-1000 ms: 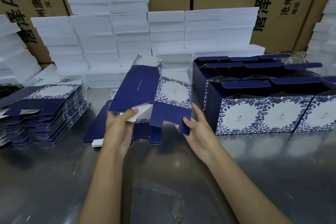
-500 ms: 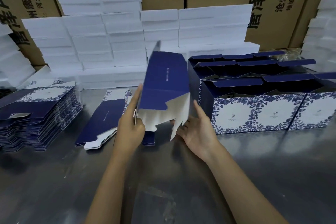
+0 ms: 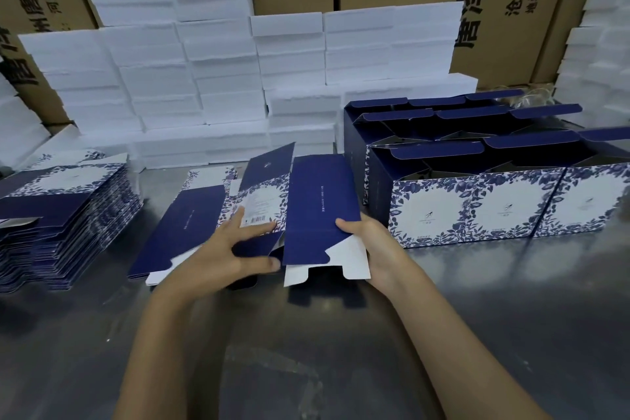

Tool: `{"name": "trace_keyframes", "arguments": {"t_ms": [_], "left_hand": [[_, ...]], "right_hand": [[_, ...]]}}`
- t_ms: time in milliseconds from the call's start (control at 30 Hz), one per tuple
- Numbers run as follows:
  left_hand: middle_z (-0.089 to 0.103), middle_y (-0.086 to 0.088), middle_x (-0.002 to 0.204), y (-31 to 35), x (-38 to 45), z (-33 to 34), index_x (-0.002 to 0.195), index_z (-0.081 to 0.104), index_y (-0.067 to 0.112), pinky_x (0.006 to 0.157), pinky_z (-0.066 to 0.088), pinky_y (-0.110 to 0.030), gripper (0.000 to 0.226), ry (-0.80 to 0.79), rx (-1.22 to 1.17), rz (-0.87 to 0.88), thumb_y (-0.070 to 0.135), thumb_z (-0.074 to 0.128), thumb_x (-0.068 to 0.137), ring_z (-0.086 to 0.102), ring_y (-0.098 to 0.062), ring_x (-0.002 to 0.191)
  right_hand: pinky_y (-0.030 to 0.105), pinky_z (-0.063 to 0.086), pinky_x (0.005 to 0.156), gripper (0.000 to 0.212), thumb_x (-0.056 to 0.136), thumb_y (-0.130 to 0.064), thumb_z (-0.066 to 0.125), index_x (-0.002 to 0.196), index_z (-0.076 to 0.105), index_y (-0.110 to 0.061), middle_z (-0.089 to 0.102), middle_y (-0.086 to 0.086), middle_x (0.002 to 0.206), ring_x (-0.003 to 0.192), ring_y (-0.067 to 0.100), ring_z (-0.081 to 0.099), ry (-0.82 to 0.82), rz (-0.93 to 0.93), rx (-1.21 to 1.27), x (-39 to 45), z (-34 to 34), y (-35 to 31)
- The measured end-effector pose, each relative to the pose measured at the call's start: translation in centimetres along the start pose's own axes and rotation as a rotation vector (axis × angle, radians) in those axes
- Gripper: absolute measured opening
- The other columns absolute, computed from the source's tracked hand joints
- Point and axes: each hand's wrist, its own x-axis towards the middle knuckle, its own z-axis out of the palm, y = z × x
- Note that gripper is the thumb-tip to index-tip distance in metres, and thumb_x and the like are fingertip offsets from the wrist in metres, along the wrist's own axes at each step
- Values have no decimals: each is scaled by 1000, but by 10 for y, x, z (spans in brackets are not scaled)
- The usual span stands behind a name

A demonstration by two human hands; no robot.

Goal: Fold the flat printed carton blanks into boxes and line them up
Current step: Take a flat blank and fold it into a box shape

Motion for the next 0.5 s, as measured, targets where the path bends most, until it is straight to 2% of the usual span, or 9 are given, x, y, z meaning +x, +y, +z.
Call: {"name": "trace_keyframes", "arguments": {"t_ms": [33, 100, 167, 200, 267, 333, 433, 500], "left_hand": [[22, 33, 152, -2, 2, -3, 117, 66, 55, 114, 28, -34, 50, 80, -83, -2, 39, 86, 75, 23, 3, 140], [46, 21, 144, -7, 8, -6, 119, 68, 42, 101, 36, -27, 38, 388, -260, -1, 30, 79, 84, 44, -4, 132], [64, 6, 126, -13, 11, -7, 129, 62, 29, 90, 45, -25, 46, 603, -498, -48, 19, 76, 86, 61, -13, 119], [69, 1, 118, -16, 10, -8, 131, 62, 23, 81, 50, -25, 50, 628, -630, -89, 18, 78, 84, 67, -13, 109], [74, -7, 114, -20, 8, -9, 125, 67, 17, 71, 58, -30, 48, 513, -844, -160, 24, 82, 79, 73, -19, 96], [75, -10, 113, -20, 6, -7, 117, 73, 16, 77, 60, -42, 45, 330, -948, -208, 32, 83, 77, 74, -29, 99], [76, -10, 108, -15, 6, -4, 106, 79, 20, 70, 61, -43, 41, 215, -905, -222, 40, 85, 71, 75, -30, 93], [76, -10, 110, -16, 6, -4, 107, 79, 21, 69, 61, -40, 43, 179, -863, -187, 42, 86, 70, 75, -30, 94]], "right_hand": [[44, 59, 86, 26, 100, -7, 55, 120, 67, -20, 75, 9, 118, 107, 32, 71, -7, -8, -5, 0, -1, -1], [49, 55, 98, 26, 101, -6, 55, 118, 67, -21, 75, 8, 117, 111, 32, 70, -33, -24, -14, -1, -2, -2], [48, 55, 99, 26, 101, -6, 54, 118, 68, -21, 75, 7, 116, 109, 30, 71, -63, -41, -15, -1, -4, -2], [47, 55, 98, 27, 101, -6, 54, 120, 67, -20, 75, 7, 117, 108, 29, 72, -82, -42, -9, -1, -6, -2], [45, 57, 95, 29, 101, -7, 54, 124, 66, -19, 75, 7, 118, 106, 27, 73, -127, -33, 4, -1, -9, -3], [42, 59, 91, 28, 100, -8, 55, 124, 66, -19, 75, 7, 117, 104, 26, 74, -163, -24, 6, -2, -11, -3], [39, 62, 86, 28, 99, -9, 57, 123, 67, -19, 75, 7, 118, 105, 26, 74, -191, -4, 13, -4, -17, -5], [39, 61, 86, 32, 97, -10, 59, 128, 66, -18, 73, 9, 122, 110, 28, 72, -213, 19, 18, -6, -21, -7]]}}
